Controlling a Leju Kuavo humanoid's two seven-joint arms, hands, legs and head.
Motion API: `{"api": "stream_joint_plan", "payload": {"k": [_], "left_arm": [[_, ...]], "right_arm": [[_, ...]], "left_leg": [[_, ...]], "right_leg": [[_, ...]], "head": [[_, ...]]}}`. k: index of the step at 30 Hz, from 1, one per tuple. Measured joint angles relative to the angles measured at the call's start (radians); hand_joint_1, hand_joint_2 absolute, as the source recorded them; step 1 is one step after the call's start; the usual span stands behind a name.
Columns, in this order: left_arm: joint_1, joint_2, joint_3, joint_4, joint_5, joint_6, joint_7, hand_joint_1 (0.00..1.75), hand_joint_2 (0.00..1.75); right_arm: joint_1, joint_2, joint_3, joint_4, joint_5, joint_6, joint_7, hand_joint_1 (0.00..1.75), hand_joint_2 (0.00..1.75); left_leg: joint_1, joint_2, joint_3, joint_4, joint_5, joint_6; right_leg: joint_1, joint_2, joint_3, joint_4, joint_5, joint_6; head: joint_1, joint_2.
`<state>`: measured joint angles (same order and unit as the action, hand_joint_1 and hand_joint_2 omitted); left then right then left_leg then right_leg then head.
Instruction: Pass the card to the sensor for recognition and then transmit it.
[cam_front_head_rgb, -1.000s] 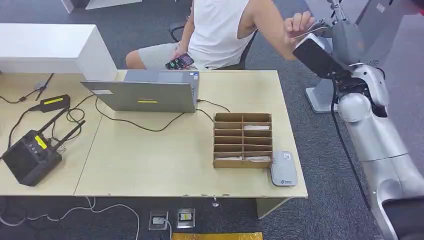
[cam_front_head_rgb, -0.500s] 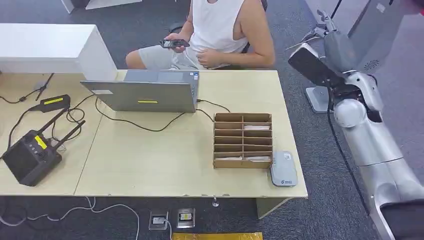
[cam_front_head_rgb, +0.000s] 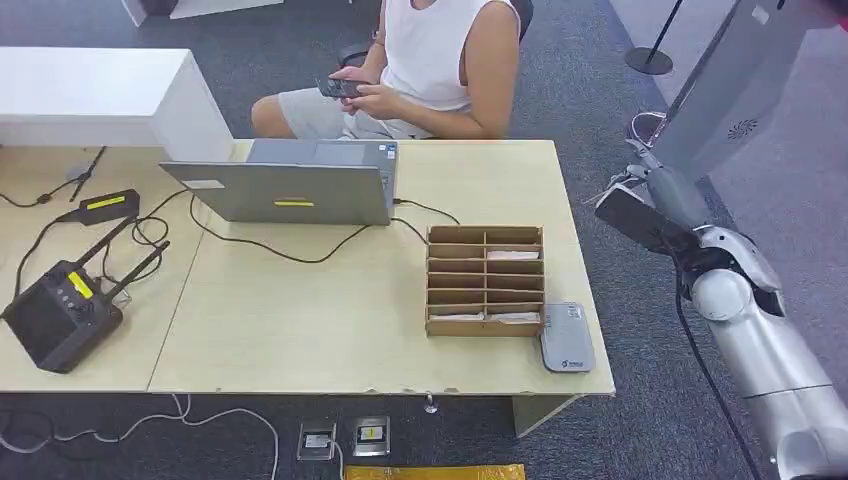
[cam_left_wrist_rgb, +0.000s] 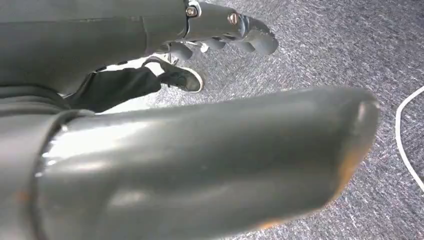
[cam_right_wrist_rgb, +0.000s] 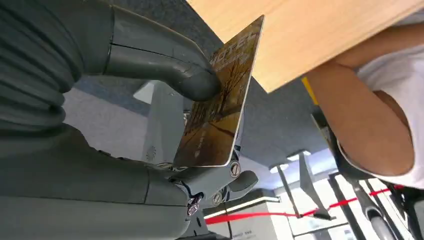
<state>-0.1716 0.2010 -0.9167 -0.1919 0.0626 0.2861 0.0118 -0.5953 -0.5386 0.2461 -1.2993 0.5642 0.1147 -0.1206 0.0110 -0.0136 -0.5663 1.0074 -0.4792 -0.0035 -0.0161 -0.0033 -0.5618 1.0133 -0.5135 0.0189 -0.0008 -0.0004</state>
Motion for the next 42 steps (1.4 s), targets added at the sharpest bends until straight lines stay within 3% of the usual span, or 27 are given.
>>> {"api": "stream_joint_plan", "payload": {"k": [9, 13, 26, 34, 42], "left_arm": [[0.0, 0.002, 0.0, 0.0, 0.0, -0.002, 0.0, 0.0, 0.0], [-0.002, 0.013, 0.006, 0.001, 0.0, -0.01, 0.0, 0.0, 0.0], [-0.003, 0.023, 0.006, 0.001, -0.027, -0.027, 0.0, 0.0, 0.0], [-0.003, 0.023, 0.006, 0.001, -0.019, -0.036, 0.0, 0.0, 0.0], [-0.003, 0.023, 0.006, 0.001, -0.014, -0.036, 0.001, 0.0, 0.0]], "right_arm": [[0.013, -0.006, -0.006, -0.007, -0.002, 0.014, 0.003, 1.75, 1.75], [0.09, -0.03, -0.06, -0.058, 0.006, 0.123, 0.007, 1.75, 1.75], [0.201, -0.042, -0.1, -0.142, 0.055, 0.304, 0.035, 1.75, 1.75], [0.286, -0.038, -0.114, -0.171, 0.056, 0.332, 0.035, 1.75, 1.75], [0.29, -0.021, -0.113, -0.171, 0.071, 0.35, 0.015, 1.75, 1.75]], "left_leg": [[0.001, 0.0, 0.0, 0.0, 0.0, 0.0], [0.0, 0.0, 0.0, 0.0, 0.0, 0.0], [0.001, 0.0, 0.0, 0.0, 0.0, 0.0], [0.0, 0.0, 0.0, 0.0, 0.0, 0.0], [0.001, 0.0, 0.0, 0.0, 0.0, 0.0]], "right_leg": [[0.001, 0.0, 0.0, 0.0, 0.0, 0.0], [0.001, 0.001, 0.0, 0.0, 0.0, 0.0], [0.001, 0.0, 0.0, 0.0, 0.0, 0.0], [0.001, 0.0, 0.0, 0.0, 0.0, 0.0], [0.001, 0.0, 0.0, 0.0, 0.0, 0.0]], "head": [[0.0, 0.0], [0.0, 0.0], [0.0, 0.0], [0.0, 0.0], [0.0, 0.0]]}}
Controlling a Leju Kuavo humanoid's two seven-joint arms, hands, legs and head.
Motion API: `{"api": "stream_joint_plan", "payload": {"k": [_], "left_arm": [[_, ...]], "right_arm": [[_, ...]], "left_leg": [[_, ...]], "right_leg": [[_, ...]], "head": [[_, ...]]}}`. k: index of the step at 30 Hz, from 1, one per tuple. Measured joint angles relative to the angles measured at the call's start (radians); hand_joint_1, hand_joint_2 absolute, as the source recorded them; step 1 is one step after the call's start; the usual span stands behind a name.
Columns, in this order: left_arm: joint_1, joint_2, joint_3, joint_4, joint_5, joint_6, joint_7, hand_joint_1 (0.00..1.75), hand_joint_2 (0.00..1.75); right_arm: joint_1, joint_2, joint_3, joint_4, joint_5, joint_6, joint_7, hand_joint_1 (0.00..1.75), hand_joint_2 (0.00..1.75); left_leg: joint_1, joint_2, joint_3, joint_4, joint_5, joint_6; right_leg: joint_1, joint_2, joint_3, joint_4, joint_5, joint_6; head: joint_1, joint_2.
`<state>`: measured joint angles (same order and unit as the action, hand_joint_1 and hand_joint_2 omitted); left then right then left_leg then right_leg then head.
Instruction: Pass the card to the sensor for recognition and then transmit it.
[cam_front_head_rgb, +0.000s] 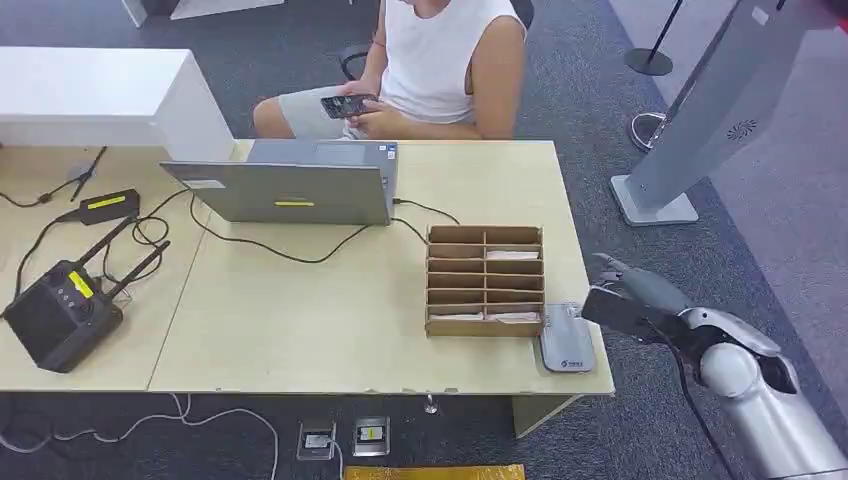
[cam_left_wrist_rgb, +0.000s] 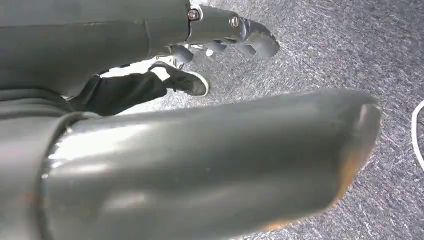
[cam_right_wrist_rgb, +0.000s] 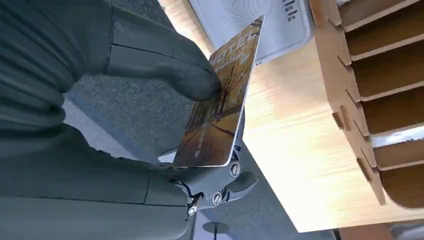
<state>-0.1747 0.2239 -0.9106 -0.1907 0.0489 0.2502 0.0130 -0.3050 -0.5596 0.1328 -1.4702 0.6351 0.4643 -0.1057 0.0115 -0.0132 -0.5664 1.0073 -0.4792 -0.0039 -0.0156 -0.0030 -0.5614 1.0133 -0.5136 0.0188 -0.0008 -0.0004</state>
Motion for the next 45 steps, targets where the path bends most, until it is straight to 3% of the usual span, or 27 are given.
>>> {"api": "stream_joint_plan", "payload": {"k": [25, 45], "left_arm": [[-0.004, -0.001, 0.0, 0.0, -0.017, -0.005, 0.002, 0.0, 0.0], [-0.005, -0.001, 0.0, 0.0, -0.017, -0.004, 0.002, 0.0, 0.0]], "right_arm": [[0.07, 0.047, 0.005, -0.003, 0.027, -0.01, 0.019, 1.75, 1.75], [0.084, 0.054, 0.042, -0.003, 0.039, -0.034, 0.016, 1.75, 1.75]], "left_leg": [[0.0, 0.0, 0.0, 0.0, 0.0, 0.0], [0.0, 0.0, 0.0, 0.0, 0.0, 0.0]], "right_leg": [[0.0, 0.0, 0.0, 0.0, 0.0, 0.0], [0.0, 0.0, 0.0, 0.0, 0.0, 0.0]], "head": [[0.0, 0.0], [0.0, 0.0]]}}
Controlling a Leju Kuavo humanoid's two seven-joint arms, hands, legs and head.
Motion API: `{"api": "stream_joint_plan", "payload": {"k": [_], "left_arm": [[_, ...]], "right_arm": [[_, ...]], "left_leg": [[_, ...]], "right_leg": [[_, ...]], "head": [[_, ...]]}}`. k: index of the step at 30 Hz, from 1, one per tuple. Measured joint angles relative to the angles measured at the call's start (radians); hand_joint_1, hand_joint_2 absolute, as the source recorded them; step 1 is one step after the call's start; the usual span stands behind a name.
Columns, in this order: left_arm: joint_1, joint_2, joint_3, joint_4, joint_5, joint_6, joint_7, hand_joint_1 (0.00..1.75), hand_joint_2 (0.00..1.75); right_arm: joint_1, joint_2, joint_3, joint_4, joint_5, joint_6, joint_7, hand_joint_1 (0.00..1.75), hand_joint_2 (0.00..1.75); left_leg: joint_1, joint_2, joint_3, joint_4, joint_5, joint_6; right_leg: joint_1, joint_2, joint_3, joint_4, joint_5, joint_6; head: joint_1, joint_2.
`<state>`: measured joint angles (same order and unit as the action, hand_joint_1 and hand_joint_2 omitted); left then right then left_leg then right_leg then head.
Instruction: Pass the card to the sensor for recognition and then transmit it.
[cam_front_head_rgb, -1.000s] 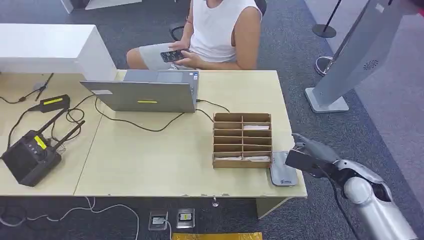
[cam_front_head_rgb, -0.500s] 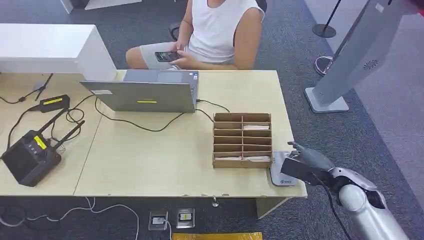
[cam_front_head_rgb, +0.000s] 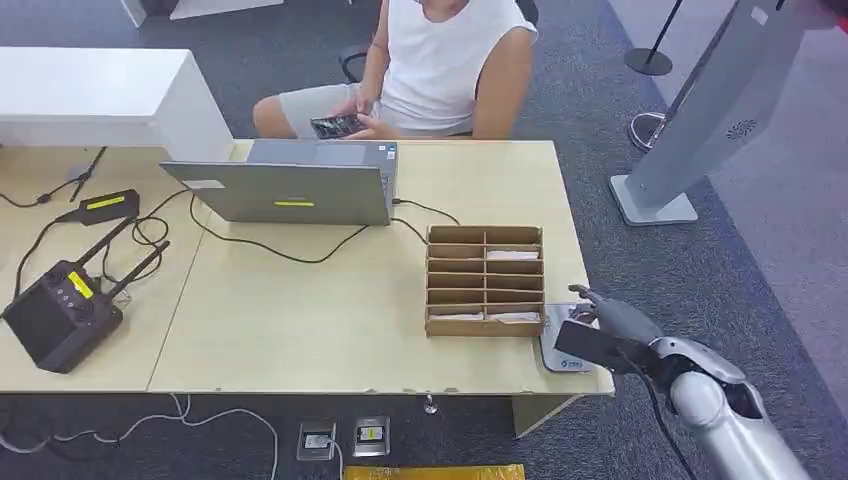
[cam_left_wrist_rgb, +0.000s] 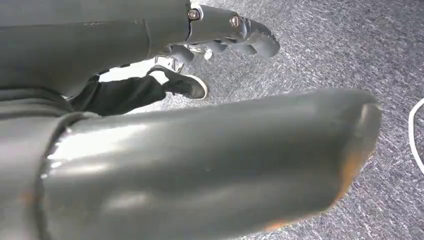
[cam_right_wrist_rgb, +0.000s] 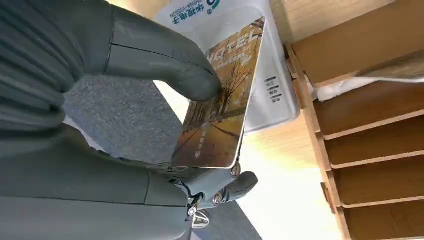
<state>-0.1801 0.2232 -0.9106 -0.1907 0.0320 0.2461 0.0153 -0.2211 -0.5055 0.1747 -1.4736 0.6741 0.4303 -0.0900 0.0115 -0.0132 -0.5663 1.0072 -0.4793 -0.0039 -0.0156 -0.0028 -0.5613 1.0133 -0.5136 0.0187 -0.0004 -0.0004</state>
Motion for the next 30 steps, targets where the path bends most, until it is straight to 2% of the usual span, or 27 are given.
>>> {"api": "stream_joint_plan", "payload": {"k": [30], "left_arm": [[0.0, -0.002, 0.0, 0.0, -0.015, 0.002, -0.006, 0.0, 0.0]], "right_arm": [[0.005, 0.008, 0.017, 0.005, 0.019, -0.038, -0.013, 1.75, 1.75]], "left_leg": [[0.0, 0.0, 0.0, 0.0, 0.0, 0.0]], "right_leg": [[0.0, 0.0, 0.0, 0.0, 0.0, 0.0]], "head": [[0.0, 0.0]]}}
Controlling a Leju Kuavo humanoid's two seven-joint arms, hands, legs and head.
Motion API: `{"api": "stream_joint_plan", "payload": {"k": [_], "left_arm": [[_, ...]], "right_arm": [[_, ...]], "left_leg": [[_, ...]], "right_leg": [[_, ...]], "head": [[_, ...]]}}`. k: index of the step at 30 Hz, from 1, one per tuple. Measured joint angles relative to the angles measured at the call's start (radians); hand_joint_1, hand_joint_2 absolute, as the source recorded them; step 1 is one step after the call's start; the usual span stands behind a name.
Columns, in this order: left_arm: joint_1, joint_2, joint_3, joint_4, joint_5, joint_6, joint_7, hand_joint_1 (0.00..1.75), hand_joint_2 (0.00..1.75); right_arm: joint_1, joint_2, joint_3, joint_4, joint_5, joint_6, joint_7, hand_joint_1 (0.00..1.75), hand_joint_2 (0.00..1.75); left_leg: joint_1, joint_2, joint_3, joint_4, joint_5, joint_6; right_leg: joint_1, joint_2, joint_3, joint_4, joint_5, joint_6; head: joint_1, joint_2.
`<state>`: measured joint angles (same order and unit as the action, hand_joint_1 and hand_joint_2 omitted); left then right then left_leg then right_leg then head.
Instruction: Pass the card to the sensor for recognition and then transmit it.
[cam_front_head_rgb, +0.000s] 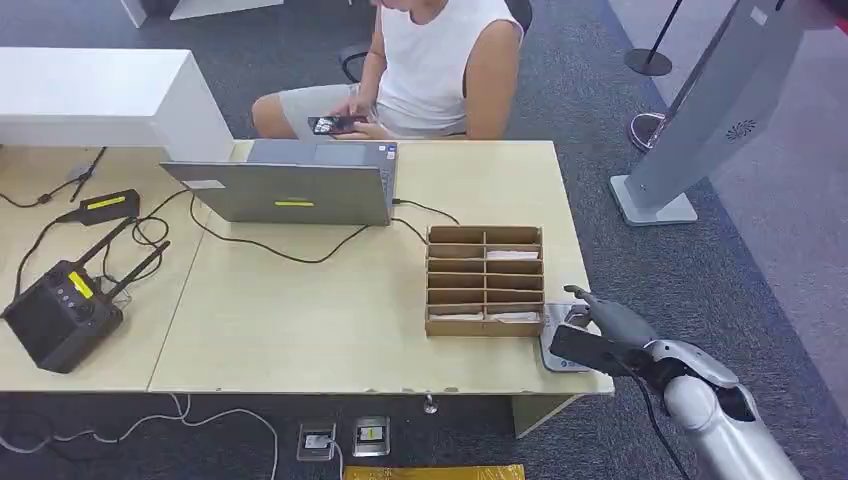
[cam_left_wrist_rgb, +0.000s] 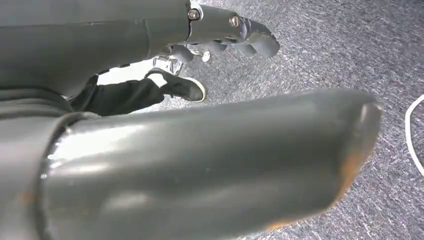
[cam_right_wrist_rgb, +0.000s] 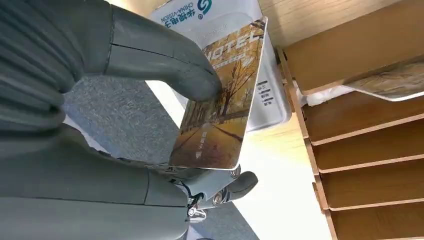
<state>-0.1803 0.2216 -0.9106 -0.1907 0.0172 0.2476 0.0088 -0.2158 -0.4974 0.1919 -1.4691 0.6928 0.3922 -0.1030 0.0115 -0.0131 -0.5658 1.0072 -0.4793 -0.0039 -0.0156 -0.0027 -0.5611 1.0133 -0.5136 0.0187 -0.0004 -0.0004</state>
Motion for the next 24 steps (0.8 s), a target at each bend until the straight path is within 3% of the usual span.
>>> {"api": "stream_joint_plan", "payload": {"k": [24], "left_arm": [[-0.005, 0.0, 0.0, 0.0, -0.003, 0.001, -0.005, 0.0, 0.0]], "right_arm": [[0.001, 0.025, 0.003, 0.0, 0.033, 0.011, 0.008, 1.75, 1.75]], "left_leg": [[0.0, 0.0, 0.001, 0.0, 0.0, 0.0]], "right_leg": [[0.0, 0.0, 0.001, 0.0, 0.0, 0.0]], "head": [[0.0, 0.0]]}}
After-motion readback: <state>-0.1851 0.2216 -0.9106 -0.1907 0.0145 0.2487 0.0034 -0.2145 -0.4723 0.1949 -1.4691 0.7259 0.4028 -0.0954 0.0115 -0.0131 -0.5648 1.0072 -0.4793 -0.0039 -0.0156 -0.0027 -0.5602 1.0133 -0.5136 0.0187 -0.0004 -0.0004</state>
